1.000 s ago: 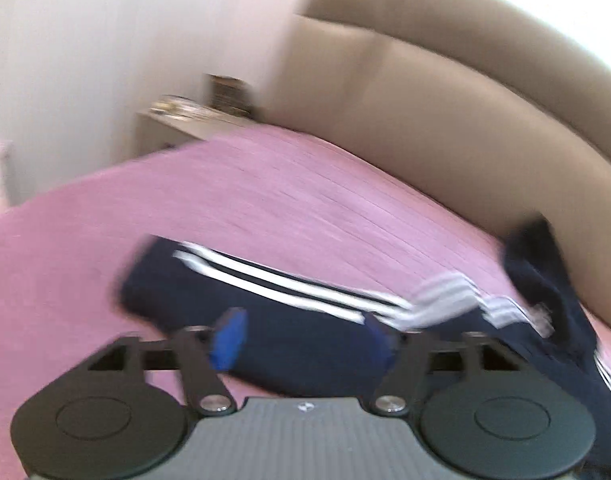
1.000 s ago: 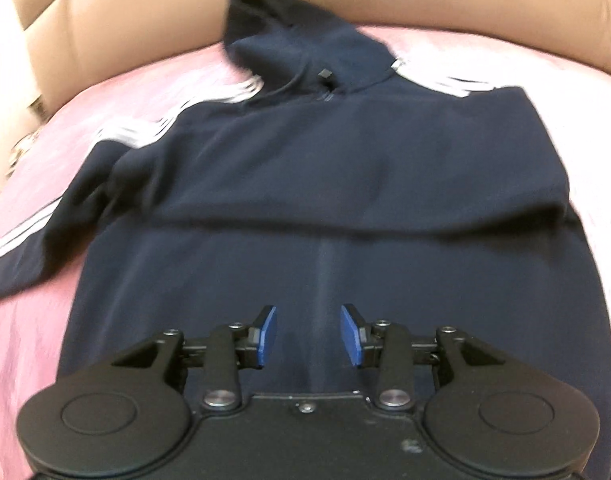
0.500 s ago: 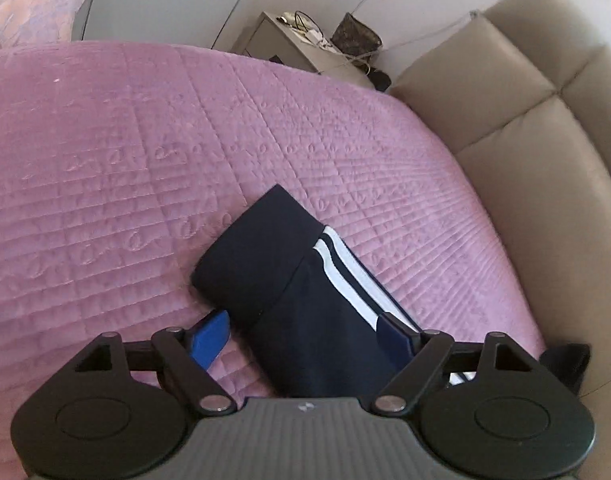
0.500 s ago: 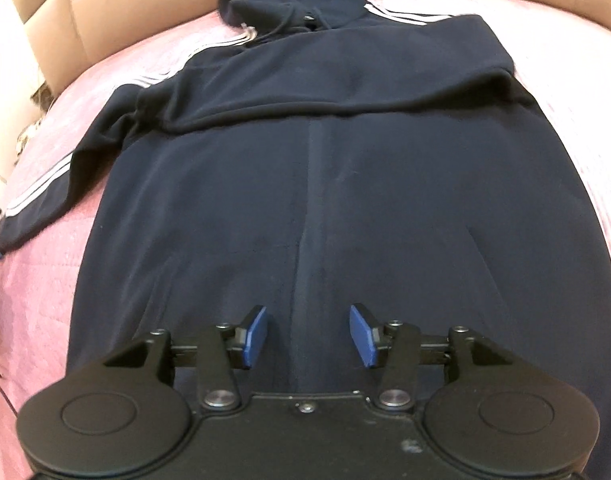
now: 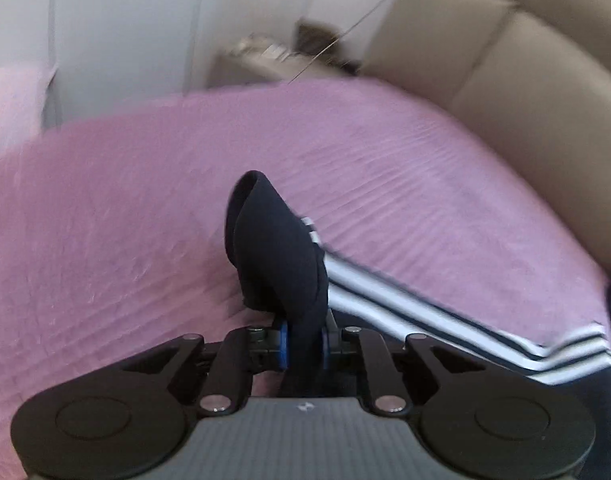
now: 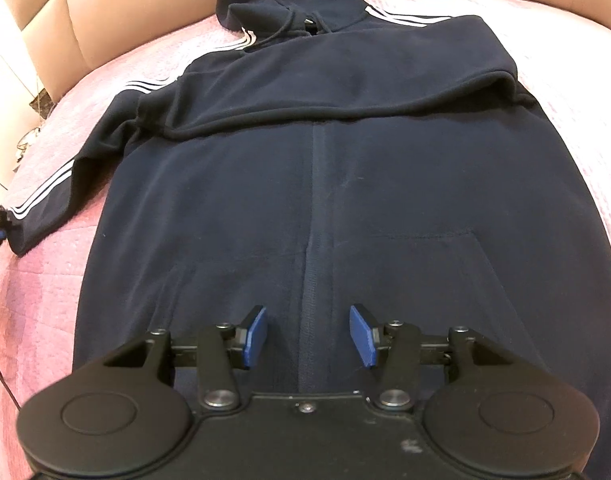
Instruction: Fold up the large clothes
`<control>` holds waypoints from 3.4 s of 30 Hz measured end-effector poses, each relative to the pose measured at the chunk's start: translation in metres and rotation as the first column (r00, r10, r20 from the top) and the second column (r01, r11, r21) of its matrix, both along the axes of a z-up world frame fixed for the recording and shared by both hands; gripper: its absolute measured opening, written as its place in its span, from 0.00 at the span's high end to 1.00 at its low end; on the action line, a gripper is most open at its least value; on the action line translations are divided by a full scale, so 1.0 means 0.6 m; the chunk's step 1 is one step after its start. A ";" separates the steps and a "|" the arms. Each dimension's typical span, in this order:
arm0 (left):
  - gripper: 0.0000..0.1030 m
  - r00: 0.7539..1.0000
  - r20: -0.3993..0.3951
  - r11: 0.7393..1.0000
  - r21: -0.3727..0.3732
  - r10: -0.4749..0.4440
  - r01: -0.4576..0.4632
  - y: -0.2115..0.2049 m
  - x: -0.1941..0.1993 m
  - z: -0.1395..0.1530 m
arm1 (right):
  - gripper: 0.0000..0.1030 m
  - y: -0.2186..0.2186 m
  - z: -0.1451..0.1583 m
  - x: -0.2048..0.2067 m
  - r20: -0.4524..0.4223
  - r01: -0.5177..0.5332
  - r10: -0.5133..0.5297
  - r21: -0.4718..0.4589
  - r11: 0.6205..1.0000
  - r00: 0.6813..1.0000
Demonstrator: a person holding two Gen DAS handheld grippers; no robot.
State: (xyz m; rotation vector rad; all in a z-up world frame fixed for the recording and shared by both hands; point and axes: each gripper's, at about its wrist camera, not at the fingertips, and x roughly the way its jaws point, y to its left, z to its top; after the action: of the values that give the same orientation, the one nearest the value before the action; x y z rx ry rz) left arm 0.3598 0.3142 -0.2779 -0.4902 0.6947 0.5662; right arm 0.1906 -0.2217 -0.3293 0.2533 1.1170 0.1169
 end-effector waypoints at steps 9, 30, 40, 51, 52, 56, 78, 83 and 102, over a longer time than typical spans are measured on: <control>0.84 0.861 0.341 0.916 0.274 -0.377 0.292 -0.234 -0.034 0.213 | 0.45 -0.042 0.019 -0.011 0.049 0.071 -0.073 0.041 0.997 0.996; 0.35 0.529 0.165 0.553 0.183 -0.833 0.813 -0.743 0.013 0.020 | 0.42 -0.196 0.016 0.036 0.160 0.257 -0.268 0.089 0.962 0.950; 0.35 0.870 0.090 0.861 0.222 -0.485 0.457 -0.461 0.029 0.040 | 0.25 -0.236 0.014 0.203 0.273 0.251 -0.265 0.085 0.964 0.925; 0.37 0.823 0.178 0.841 0.071 -0.540 0.536 -0.417 0.098 0.060 | 0.97 -0.170 0.078 0.275 0.340 0.130 -0.087 -0.105 0.986 0.936; 0.38 0.805 0.190 0.826 0.078 -0.563 0.559 -0.434 0.107 0.061 | 0.97 -0.175 0.104 0.275 0.386 0.151 -0.102 -0.100 0.983 0.917; 0.38 0.745 0.167 0.763 0.125 -0.646 0.634 -0.502 0.145 0.048 | 0.97 -0.208 0.134 0.271 0.485 0.278 -0.182 -0.132 0.952 0.855; 0.63 0.711 -0.160 0.701 0.122 -0.685 0.703 -0.542 0.206 -0.064 | 0.88 -0.160 -0.079 0.324 0.213 0.190 -0.139 -0.243 0.951 0.967; 0.61 0.709 -0.204 0.680 0.200 -0.675 0.705 -0.570 0.211 -0.066 | 0.96 -0.177 -0.100 0.321 0.211 0.222 -0.182 -0.188 0.957 0.960; 0.42 0.737 0.079 0.739 0.148 -0.671 0.657 -0.585 0.345 0.035 | 0.58 -0.135 -0.141 0.355 0.493 0.273 -0.186 -0.109 0.956 0.850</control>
State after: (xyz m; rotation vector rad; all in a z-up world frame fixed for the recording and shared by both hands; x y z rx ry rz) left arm 0.5667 -0.0370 -0.2569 -0.1404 0.6582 -0.1136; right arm 0.4037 -0.3026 -0.4139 0.1846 0.5894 -0.1310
